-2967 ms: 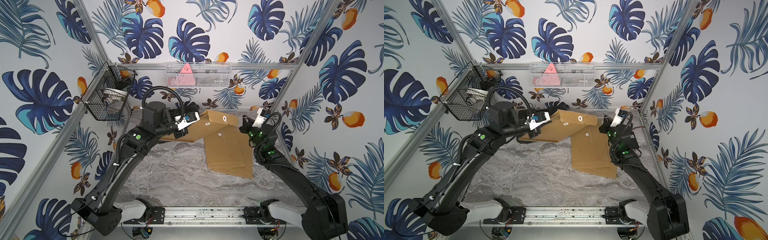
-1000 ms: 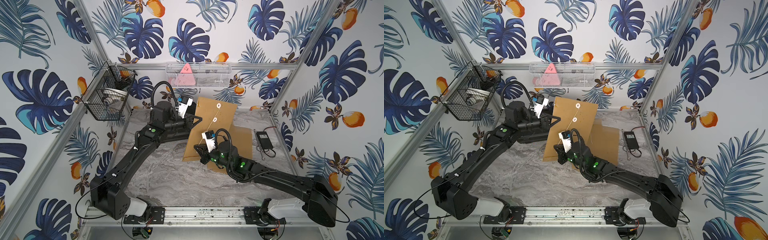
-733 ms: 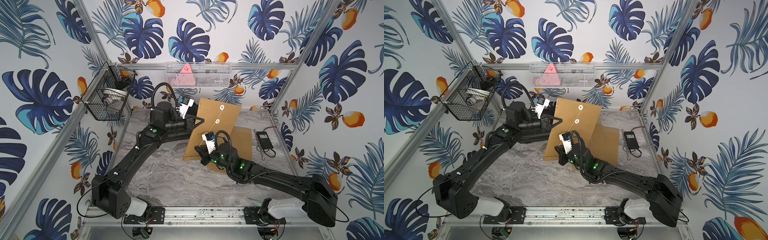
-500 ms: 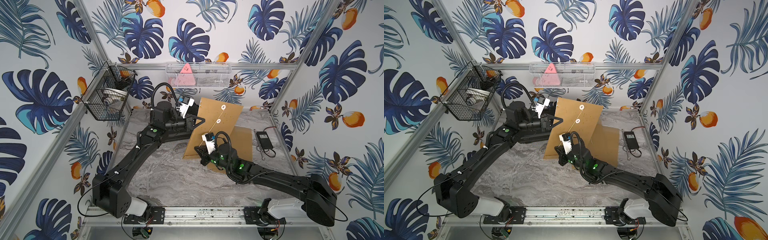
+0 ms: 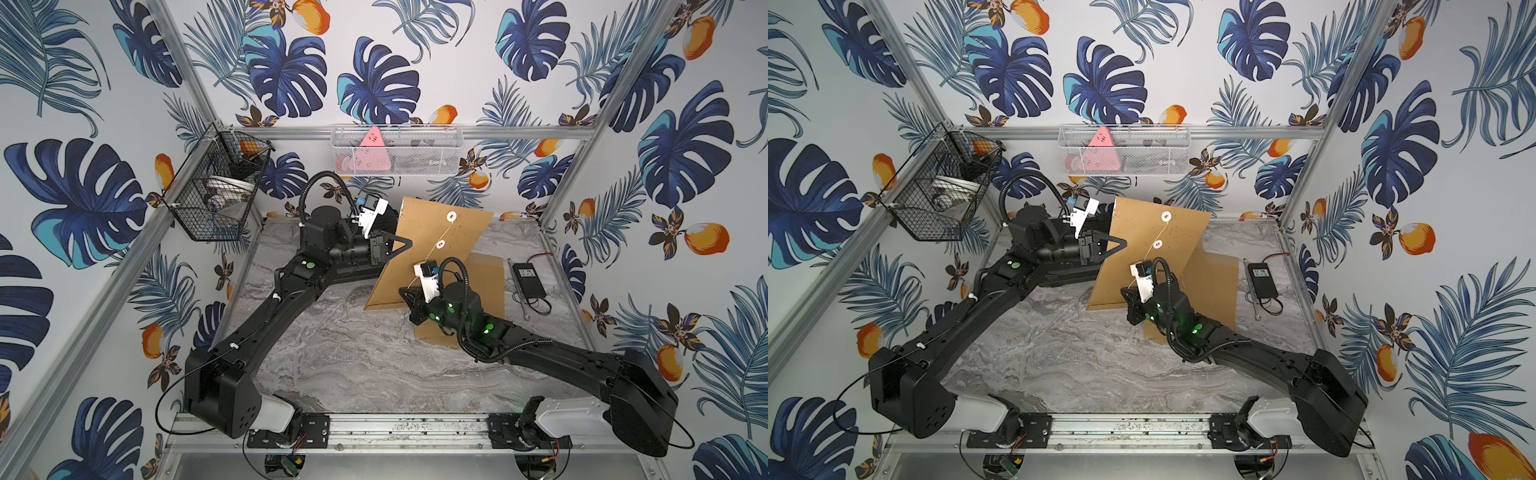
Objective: Close the mouth of the file bag
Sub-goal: Close the file bag.
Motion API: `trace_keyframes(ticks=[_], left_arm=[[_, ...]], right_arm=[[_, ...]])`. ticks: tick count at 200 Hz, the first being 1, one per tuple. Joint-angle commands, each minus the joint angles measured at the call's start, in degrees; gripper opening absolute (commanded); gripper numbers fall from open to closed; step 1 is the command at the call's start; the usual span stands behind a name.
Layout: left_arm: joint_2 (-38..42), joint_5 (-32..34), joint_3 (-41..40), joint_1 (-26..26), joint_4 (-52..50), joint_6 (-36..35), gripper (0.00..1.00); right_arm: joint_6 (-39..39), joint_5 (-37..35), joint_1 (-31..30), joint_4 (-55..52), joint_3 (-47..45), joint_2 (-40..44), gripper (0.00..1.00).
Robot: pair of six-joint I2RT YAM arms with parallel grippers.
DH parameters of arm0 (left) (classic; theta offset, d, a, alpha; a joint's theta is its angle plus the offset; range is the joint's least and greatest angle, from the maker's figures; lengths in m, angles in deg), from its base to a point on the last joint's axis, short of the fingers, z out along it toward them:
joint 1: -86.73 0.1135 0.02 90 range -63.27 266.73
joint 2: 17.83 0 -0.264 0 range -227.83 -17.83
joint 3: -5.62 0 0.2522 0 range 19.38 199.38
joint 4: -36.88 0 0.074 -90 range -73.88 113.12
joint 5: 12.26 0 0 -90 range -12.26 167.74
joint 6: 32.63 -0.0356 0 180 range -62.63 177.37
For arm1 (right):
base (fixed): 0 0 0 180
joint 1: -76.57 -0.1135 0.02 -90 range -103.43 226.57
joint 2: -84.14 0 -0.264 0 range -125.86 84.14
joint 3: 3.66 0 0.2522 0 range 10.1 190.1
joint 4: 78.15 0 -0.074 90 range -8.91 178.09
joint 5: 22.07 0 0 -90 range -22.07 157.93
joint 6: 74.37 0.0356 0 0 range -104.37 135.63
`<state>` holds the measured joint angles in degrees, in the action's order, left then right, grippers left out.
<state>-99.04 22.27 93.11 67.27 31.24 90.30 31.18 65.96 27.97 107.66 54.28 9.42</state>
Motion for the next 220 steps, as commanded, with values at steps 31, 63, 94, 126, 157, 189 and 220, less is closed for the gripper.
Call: trace_keyframes(ticks=[31, 63, 94, 126, 157, 189, 220], left_arm=[[0.6, -3.4, -0.1, 0.1, 5.2, 3.8, 0.0], [0.9, -3.5, -0.2, 0.3, 5.3, 4.4, 0.0], [1.0, -3.9, -0.5, 0.4, 6.6, 5.8, 0.0], [1.3, -4.0, -0.5, 0.6, 6.8, 6.5, 0.0], [1.2, -4.2, -0.7, 0.6, 8.4, 8.1, 0.0], [1.3, -4.0, -0.7, 0.7, 8.9, 8.8, 0.0], [1.5, -4.4, -0.7, 0.7, 8.6, 9.1, 0.0]], right_arm=[[2.6, 2.3, 5.7, 2.4, -2.1, 2.1, 0.0], [2.7, 2.0, 8.8, 0.9, -2.4, 2.7, 0.0], [2.7, 0.9, 10.1, -0.1, -2.3, 2.7, 0.0], [4.4, 0.2, 11.8, -0.3, -2.9, 3.4, 0.0], [4.9, -0.1, 12.6, -1.0, -3.2, 4.1, 0.0], [5.2, -0.8, 12.9, -1.5, -3.9, 5.0, 0.0], [5.0, -1.4, 14.1, -2.3, -4.4, 6.1, 0.0]])
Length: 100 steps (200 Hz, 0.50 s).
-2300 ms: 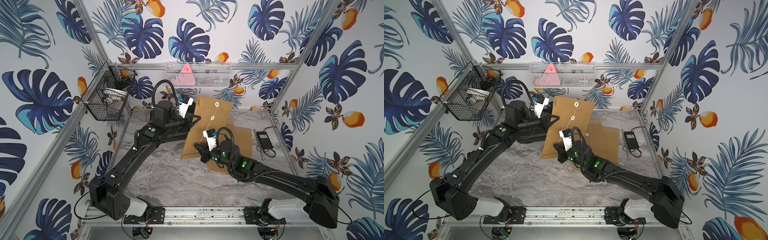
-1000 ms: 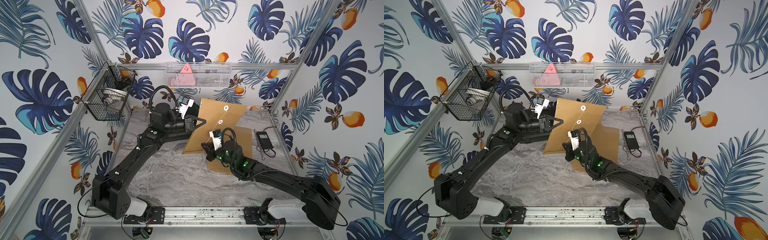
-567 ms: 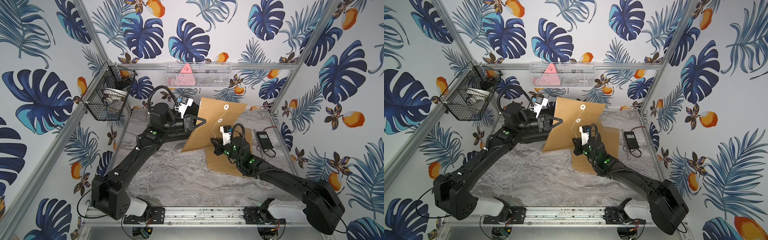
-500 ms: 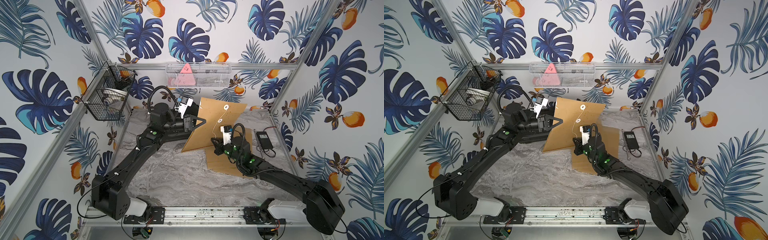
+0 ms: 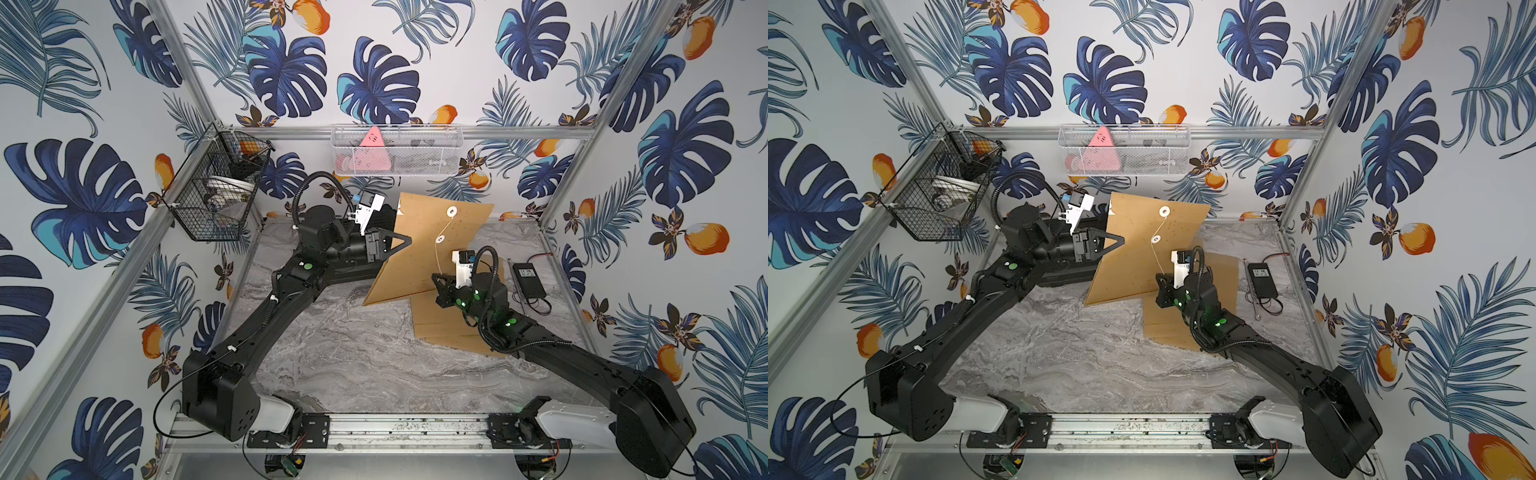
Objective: Close the mouth of the file bag
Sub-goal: Close the file bag.
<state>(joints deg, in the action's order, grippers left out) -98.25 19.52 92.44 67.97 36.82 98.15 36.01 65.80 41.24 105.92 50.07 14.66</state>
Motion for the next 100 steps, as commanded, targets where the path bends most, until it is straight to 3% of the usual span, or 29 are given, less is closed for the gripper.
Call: trace_keyframes(ticks=[1, 100], left_arm=[[0.7, -1.6, 0.0, 0.0, 3.0, 1.2, 0.0], [1.3, -1.7, -1.2, 0.1, 3.6, 2.7, 0.0]], right_arm=[[0.2, -1.3, 0.8, -0.6, -0.1, 0.9, 0.0], [-2.2, -2.1, 4.7, -5.1, 3.8, 1.4, 0.0]])
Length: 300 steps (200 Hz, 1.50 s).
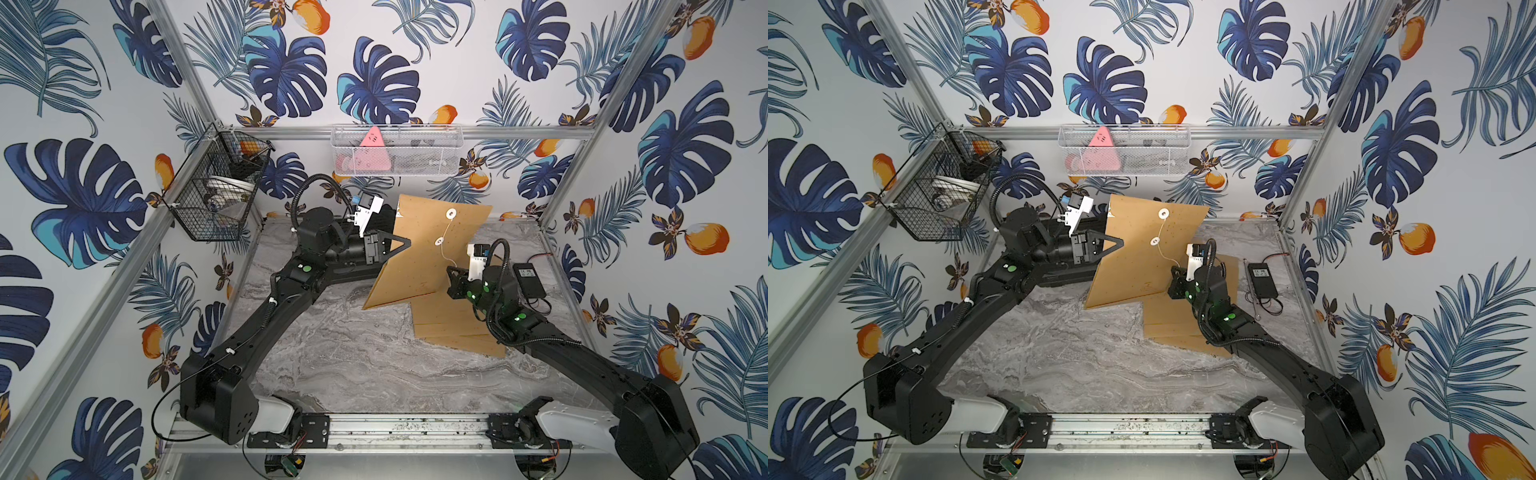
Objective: Close the mouth of the file bag
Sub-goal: Close the file bag.
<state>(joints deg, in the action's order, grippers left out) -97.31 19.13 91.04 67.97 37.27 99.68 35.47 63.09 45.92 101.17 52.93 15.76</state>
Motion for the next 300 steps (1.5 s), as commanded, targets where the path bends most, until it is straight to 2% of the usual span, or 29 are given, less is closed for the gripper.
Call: trace_keyframes(ticks=[1, 22, 41, 59, 83, 122, 179, 244, 300], left_arm=[[0.4, -1.3, 0.2, 0.1, 3.1, 1.2, 0.0], [0.8, 0.7, 0.7, 0.3, 0.4, -0.8, 0.0], [1.0, 4.4, 2.0, 0.6, -5.5, -4.9, 0.0], [0.7, 7.3, 1.8, 1.0, -4.7, -4.9, 0.0], [-0.3, 10.3, 0.7, 1.4, 0.7, -1.0, 0.0], [-1.8, 10.1, -0.8, 1.4, 4.7, 2.1, 0.0], [-1.1, 8.0, -2.0, 1.4, 3.4, 0.5, 0.0], [-0.8, 1.0, -2.7, 1.1, 10.5, 5.7, 0.0], [-1.5, -3.0, -4.0, 0.8, 20.4, 13.5, 0.0]], right_arm=[[-1.6, 0.6, 0.0, -0.5, 0.9, 0.4, 0.0], [-2.3, 0.7, 0.0, -1.4, 0.6, 1.9, 0.0], [-0.3, 4.2, -0.7, -0.9, -0.8, 4.0, 0.0], [-0.1, 5.0, -4.7, 0.3, -2.5, 5.6, 0.0], [0.2, 4.2, -11.1, 3.2, -3.7, 6.4, 0.0], [-1.6, 0.7, -19.8, 4.9, -0.9, 4.0, 0.0], [-7.9, 0.7, -26.0, 5.5, 4.0, -0.9, 0.0], [-8.1, -0.1, -26.1, 3.1, 6.7, -7.2, 0.0], [-6.8, 3.1, -21.5, 2.2, 5.3, -7.0, 0.0]])
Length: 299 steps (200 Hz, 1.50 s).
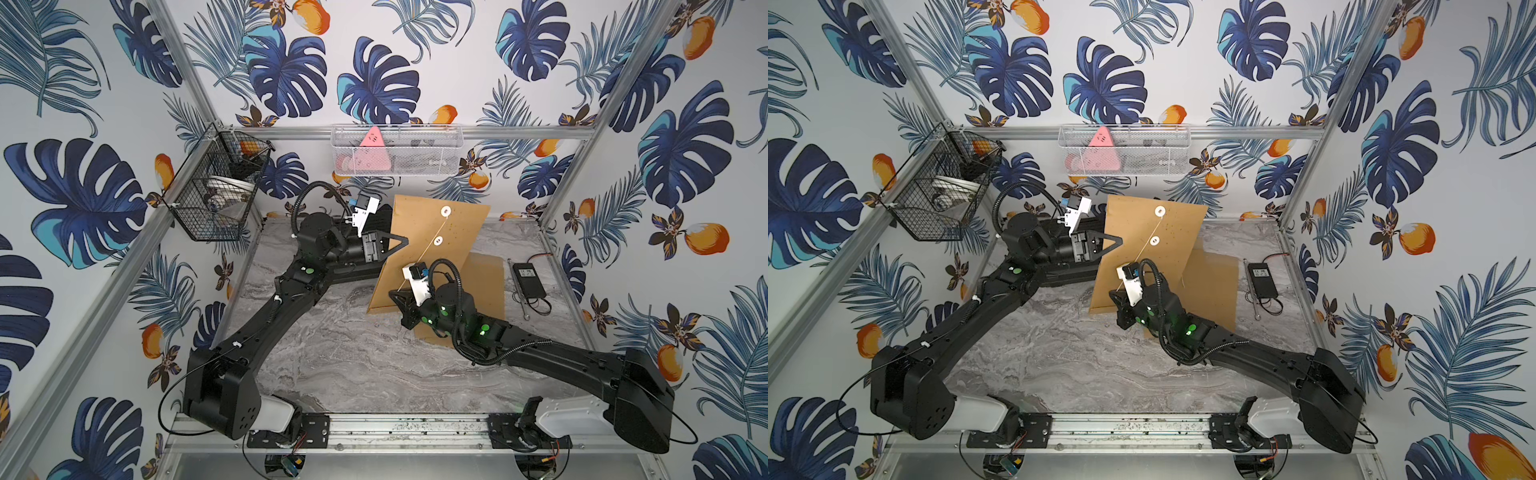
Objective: Close the mouth of the file bag
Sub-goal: Close the file bag.
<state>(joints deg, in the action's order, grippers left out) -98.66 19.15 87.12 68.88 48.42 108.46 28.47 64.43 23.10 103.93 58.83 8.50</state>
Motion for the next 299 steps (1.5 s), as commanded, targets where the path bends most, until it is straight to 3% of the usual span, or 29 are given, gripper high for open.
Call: trace_keyframes(ticks=[1, 113, 169, 247, 299], left_arm=[[-0.2, -3.1, -0.1, -0.2, 9.4, 4.8, 0.0], [-0.9, -5.0, 0.5, -1.1, 11.7, 7.2, 0.0], [-0.1, -4.9, 1.3, -0.9, 7.4, 4.2, 0.0], [1.2, -3.9, 0.9, 1.1, 3.0, 2.0, 0.0], [0.8, -3.8, -0.4, 1.2, 4.6, 3.9, 0.0]], right_arm=[[0.2, 1.8, 1.4, -0.5, -0.6, 0.3, 0.0], [2.5, 6.2, 11.1, 1.3, -5.5, 3.1, 0.0], [2.5, 5.5, 14.7, -0.3, -7.3, 5.9, 0.0], [0.7, 0.4, 23.0, -9.9, -6.8, 13.5, 0.0], [-0.3, -13.5, 24.4, -15.1, -2.3, 15.8, 0.0]])
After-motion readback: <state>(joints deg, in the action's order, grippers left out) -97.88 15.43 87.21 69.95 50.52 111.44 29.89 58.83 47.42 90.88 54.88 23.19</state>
